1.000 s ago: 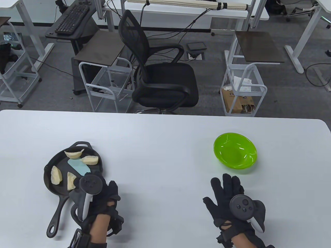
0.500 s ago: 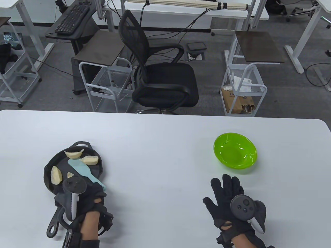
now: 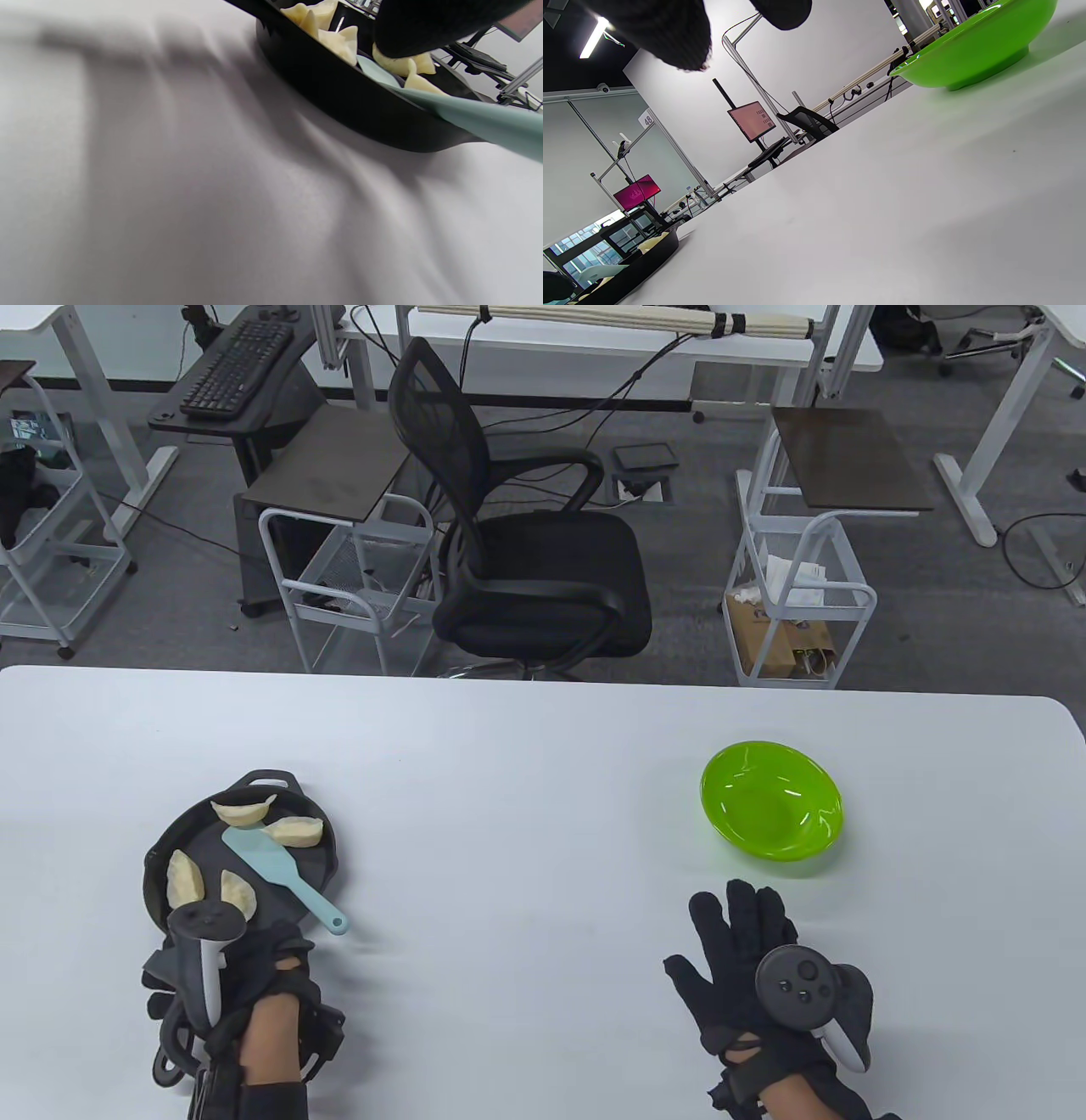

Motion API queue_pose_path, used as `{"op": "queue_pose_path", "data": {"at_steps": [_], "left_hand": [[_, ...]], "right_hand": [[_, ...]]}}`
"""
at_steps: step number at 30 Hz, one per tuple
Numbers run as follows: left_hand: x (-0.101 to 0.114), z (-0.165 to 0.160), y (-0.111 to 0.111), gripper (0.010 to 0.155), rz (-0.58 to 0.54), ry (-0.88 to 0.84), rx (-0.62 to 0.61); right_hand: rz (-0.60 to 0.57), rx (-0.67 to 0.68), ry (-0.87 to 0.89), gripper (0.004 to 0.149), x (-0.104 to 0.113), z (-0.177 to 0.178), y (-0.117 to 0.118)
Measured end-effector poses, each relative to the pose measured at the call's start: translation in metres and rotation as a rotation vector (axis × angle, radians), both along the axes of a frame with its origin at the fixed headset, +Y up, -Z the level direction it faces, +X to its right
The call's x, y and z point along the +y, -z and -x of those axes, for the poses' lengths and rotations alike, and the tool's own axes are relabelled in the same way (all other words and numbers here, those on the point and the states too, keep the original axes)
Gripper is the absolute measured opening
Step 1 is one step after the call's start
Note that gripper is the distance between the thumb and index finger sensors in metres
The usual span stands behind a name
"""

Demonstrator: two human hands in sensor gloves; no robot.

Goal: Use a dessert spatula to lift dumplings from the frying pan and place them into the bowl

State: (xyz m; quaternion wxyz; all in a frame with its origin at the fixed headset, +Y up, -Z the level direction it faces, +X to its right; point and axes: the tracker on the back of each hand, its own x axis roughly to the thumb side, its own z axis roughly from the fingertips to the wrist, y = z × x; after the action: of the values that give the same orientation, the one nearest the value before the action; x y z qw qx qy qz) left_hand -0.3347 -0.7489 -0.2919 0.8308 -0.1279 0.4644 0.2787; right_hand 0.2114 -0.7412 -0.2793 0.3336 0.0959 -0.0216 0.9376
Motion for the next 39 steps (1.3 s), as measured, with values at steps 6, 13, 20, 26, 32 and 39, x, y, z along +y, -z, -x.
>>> {"op": "queue_pose_path", "data": {"at_steps": [6,13,20,26,32,39], "left_hand": [[-0.01,0.009,-0.001,0.097,0.06,-0.02,0.029],[-0.017,0.017,-0.003,0.097,0.098,-0.021,0.061],[-0.019,0.02,-0.005,0.098,0.097,-0.047,0.077],[-0.019,0.019,-0.003,0.094,0.119,0.019,0.066],[-0.018,0.014,0.003,0.064,0.146,0.164,0.04],[-0.014,0.005,0.007,0.059,0.104,0.153,-0.016]], "right_hand": [[0.008,0.004,0.002,0.074,0.0,0.0,0.0],[0.003,0.003,0.015,0.075,0.0,0.0,-0.001],[0.006,0.007,0.016,0.075,0.0,0.0,-0.001],[0.009,0.01,0.019,0.075,0.0,0.0,-0.001],[0.013,0.016,0.016,0.075,-0.001,0.002,-0.001],[0.018,0.016,0.019,0.074,0.0,0.002,-0.001]]}}
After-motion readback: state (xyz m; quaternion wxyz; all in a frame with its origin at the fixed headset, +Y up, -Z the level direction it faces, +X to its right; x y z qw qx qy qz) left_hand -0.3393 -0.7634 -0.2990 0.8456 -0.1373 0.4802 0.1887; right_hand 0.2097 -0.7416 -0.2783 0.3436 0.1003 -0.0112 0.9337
